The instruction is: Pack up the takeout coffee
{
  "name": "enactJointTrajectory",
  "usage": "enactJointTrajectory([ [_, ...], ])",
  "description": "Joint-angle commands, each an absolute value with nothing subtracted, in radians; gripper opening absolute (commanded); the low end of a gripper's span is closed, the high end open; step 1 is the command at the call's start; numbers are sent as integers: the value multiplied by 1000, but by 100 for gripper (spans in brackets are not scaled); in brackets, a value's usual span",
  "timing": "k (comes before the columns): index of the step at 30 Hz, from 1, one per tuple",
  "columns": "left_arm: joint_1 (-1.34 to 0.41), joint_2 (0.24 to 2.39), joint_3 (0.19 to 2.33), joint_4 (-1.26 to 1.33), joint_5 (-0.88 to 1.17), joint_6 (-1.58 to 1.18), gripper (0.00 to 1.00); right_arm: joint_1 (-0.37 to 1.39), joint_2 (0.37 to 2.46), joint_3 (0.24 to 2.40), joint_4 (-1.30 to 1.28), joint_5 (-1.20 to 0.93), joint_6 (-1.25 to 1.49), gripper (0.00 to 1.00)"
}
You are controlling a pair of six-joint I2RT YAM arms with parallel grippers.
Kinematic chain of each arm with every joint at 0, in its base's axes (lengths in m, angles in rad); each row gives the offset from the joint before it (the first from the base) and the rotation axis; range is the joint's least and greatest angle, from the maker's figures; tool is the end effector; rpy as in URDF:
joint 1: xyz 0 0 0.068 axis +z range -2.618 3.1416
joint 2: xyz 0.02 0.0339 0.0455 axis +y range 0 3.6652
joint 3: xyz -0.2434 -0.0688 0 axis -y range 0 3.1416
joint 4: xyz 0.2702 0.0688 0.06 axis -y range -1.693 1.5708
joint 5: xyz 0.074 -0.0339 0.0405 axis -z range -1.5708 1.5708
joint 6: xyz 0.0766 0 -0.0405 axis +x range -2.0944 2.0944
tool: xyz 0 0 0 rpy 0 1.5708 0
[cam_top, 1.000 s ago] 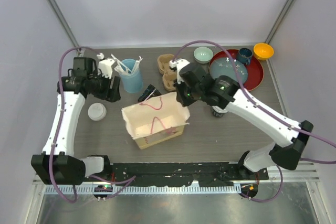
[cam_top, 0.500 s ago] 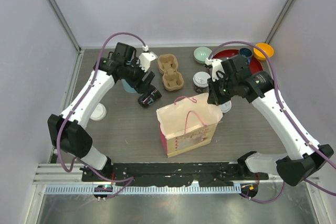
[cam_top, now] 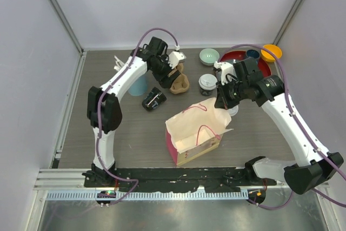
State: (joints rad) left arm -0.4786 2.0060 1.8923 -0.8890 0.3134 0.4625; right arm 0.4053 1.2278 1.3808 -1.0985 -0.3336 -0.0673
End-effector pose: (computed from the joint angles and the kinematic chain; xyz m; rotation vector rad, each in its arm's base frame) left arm 0.4124 -0.2406 0.2394 1.2599 2.2178 -0.4085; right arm 0.2490 0.1341 0.3245 -0.7249 2.4232 0.5565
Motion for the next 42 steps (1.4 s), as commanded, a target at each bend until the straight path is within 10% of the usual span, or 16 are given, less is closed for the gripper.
enactJointTrajectory([
  [1, -480, 2086, 2022, -1011, 330, 552, 78, 403, 1212, 1356, -1144, -334, -87, 1],
  [25, -495, 2241, 2079, -1410, 357, 862, 72, 400, 1166, 1307, -1121, -314, -86, 1],
  [31, -495, 2243, 2059, -1466, 330, 891, 50, 402, 1164, 1307, -1114, -313, -87, 1],
  [37, -495, 2235, 2051, -1531, 336, 905, 3, 402, 1161, 1310, -1114, -311, -89, 1],
  [42, -494, 2124, 1982, -1533, 388, 862, 0, 400, 1152, 1310, -1114, -305, -87, 1],
])
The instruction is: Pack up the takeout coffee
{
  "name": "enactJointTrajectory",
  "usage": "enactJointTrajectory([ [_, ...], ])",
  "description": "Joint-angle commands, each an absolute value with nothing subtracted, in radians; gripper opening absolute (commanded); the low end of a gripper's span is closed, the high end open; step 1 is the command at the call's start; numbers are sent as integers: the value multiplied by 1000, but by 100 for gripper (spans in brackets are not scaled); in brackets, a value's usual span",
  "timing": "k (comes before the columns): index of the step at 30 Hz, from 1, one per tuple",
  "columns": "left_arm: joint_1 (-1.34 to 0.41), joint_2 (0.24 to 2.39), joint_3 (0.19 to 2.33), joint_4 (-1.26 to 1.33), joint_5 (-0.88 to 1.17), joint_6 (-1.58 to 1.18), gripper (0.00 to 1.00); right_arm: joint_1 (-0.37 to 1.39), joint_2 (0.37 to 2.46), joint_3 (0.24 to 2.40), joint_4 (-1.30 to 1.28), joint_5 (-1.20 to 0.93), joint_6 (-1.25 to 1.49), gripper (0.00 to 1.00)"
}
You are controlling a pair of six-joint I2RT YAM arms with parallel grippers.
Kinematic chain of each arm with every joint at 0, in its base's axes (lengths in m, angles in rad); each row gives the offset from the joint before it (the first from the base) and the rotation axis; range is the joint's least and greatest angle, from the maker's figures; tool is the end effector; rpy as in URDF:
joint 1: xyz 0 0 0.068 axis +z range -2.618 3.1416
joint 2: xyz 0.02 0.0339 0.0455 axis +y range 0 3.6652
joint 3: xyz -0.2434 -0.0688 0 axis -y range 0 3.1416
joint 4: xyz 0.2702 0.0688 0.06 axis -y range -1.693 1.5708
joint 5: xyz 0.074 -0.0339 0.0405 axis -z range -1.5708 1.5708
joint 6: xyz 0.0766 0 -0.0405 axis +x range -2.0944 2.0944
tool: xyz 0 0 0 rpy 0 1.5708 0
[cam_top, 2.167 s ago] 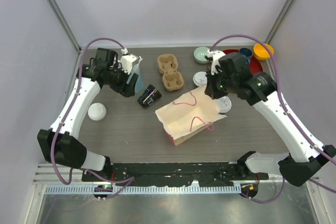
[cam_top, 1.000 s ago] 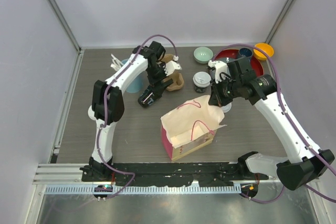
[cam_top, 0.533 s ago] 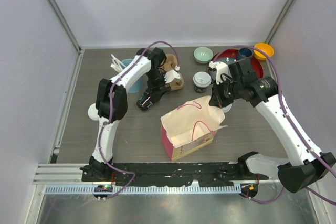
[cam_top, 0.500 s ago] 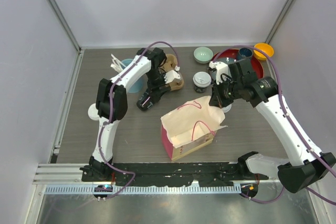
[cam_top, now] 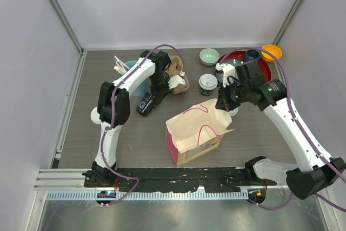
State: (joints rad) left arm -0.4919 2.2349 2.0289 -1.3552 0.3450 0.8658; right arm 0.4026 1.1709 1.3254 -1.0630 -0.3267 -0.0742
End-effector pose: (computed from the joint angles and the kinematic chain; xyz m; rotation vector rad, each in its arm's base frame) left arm 0.3828 -0.2345 0.1626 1.9013 2.3527 -0.5152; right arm 0.2416 0.1296 0.3230 -0.7244 2.3839 0.5443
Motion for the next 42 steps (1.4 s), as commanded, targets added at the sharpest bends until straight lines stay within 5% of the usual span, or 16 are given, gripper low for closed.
enactJointTrajectory([
  [1, -494, 2097, 1941, -1525, 394, 847, 0, 400, 1152, 1310, -1114, -305, -86, 1],
  [14, -439, 1436, 1525, -1237, 220, 534, 0, 400, 1120, 1299, -1103, -296, -75, 1],
  [23, -29, 1182, 1387, -803, -24, 367, 0, 403, 1097, 1288, -1081, -328, -74, 1],
  [30, 124, 1187, 1062, -228, -244, 307, 0, 402, 1092, 1298, -1085, -334, -77, 1],
  [36, 219, 1282, 884, 188, -140, 279, 0, 403, 1097, 1293, -1083, -344, -83, 1],
  [42, 267, 1410, 870, 331, -54, 167, 0, 403, 1120, 1307, -1097, -337, -84, 1],
])
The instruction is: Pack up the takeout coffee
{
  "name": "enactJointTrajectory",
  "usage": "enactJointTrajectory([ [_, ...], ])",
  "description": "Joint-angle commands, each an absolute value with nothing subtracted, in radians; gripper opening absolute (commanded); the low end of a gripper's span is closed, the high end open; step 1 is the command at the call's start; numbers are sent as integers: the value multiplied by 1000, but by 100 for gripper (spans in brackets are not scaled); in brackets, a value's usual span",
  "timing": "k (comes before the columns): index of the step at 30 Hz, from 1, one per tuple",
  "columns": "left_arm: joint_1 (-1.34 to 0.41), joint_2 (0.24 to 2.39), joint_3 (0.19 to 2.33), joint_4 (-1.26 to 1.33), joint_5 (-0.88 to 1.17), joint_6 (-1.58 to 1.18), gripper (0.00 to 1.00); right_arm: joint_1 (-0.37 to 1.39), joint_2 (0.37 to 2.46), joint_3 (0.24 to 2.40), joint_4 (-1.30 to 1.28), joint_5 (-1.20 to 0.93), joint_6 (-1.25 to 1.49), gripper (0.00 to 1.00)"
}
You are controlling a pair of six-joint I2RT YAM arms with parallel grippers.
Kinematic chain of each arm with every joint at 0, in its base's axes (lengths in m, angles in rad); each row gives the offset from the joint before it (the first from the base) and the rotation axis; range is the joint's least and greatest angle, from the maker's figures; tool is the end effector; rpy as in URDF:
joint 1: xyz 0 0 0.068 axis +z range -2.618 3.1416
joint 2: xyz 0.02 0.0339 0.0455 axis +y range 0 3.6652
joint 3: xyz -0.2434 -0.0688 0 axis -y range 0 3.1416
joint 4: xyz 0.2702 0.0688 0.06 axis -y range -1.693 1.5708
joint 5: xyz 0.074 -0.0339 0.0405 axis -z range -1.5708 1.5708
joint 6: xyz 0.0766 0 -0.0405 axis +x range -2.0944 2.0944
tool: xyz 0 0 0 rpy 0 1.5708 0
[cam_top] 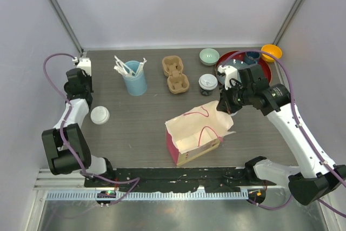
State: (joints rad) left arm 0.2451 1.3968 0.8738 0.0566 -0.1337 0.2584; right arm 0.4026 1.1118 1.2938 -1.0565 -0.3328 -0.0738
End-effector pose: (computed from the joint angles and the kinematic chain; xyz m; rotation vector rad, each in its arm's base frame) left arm 0.3621 0.1011 0.2028 -0.0713 2.0614 0.4499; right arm 0.2303 0.1253 0.3273 -0.7241 2.3484 0.5521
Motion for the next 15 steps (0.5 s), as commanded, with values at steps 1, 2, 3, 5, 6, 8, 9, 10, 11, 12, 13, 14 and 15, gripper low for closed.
enactJointTrajectory([
  [1, 267, 1408, 865, 339, -29, 149, 0, 403, 1121, 1313, -1100, -331, -83, 1],
  [2, 265, 1405, 874, 333, -6, 144, 0, 402, 1126, 1316, -1104, -327, -83, 1],
  [3, 267, 1401, 880, 280, 50, 138, 0, 403, 1127, 1319, -1108, -321, -83, 1],
  [5, 267, 1385, 871, 244, 109, 132, 0, 403, 1131, 1328, -1112, -313, -84, 1],
  [6, 267, 1379, 861, 226, 110, 138, 0, 403, 1131, 1330, -1112, -313, -84, 1],
  [8, 267, 1376, 835, 195, 120, 214, 0, 402, 1131, 1335, -1112, -316, -89, 1],
  [9, 268, 1379, 828, 157, 112, 234, 0, 403, 1132, 1336, -1111, -318, -90, 1],
  [10, 282, 1385, 825, 140, 95, 251, 0, 403, 1132, 1338, -1112, -316, -92, 1],
  [11, 294, 1393, 831, 117, 94, 259, 0, 405, 1135, 1338, -1112, -314, -94, 1],
  [12, 313, 1403, 836, 65, 104, 261, 0, 402, 1138, 1338, -1112, -314, -94, 1],
  [13, 330, 1410, 844, 40, 113, 267, 0, 403, 1140, 1338, -1112, -313, -94, 1],
  [14, 343, 1414, 856, 17, 103, 279, 0, 402, 1140, 1338, -1111, -313, -94, 1],
  [15, 345, 1414, 859, -4, 91, 320, 0, 403, 1141, 1338, -1109, -317, -95, 1],
])
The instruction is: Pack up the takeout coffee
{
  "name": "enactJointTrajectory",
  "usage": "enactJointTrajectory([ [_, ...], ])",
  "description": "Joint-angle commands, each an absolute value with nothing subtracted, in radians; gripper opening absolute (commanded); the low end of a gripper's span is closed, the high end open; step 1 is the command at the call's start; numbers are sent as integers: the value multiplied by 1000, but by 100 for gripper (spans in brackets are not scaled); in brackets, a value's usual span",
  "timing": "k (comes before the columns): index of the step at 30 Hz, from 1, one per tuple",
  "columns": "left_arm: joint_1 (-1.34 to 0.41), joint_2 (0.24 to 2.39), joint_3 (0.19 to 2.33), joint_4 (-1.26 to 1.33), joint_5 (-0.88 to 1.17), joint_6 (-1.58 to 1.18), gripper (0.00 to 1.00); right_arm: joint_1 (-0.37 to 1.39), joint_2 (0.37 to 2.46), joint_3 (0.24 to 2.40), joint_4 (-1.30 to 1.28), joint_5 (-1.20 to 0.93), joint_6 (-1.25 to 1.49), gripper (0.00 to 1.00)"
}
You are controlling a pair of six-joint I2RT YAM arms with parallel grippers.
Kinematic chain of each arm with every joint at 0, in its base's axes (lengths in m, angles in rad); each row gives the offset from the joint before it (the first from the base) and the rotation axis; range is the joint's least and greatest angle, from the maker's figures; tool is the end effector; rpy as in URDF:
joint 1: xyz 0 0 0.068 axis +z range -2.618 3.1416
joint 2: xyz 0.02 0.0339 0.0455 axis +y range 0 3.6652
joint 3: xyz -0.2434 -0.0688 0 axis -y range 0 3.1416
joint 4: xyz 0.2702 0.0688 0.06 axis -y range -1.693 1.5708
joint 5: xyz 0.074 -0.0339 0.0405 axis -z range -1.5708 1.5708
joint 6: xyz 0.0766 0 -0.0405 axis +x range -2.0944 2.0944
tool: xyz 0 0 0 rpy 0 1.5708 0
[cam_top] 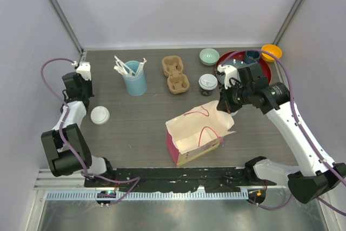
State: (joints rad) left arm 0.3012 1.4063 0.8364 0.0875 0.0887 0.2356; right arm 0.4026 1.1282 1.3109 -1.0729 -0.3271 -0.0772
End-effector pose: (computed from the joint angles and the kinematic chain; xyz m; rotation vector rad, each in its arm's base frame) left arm 0.3584 0.1042 0.1886 -0.0123 2.0599 0.2423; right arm 0.2321 0.1256 0.3277 -0.7267 2.3638 0.5436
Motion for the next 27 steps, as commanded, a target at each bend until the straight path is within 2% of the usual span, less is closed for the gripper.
enactJointTrajectory([
  [1, 345, 1411, 858, -24, 84, 342, 0, 403, 1141, 1338, -1108, -321, -95, 1],
  [7, 353, 1348, 807, -26, 66, 480, 0, 402, 1131, 1332, -1108, -322, -97, 1],
  [12, 382, 1384, 810, -43, 25, 652, 0, 402, 1114, 1328, -1106, -325, -97, 1],
  [20, 388, 1430, 854, -253, 8, 1098, 0, 403, 1098, 1318, -1101, -331, -97, 1],
  [27, 446, 1522, 942, -411, 18, 1265, 0, 402, 1094, 1305, -1094, -341, -97, 1],
])
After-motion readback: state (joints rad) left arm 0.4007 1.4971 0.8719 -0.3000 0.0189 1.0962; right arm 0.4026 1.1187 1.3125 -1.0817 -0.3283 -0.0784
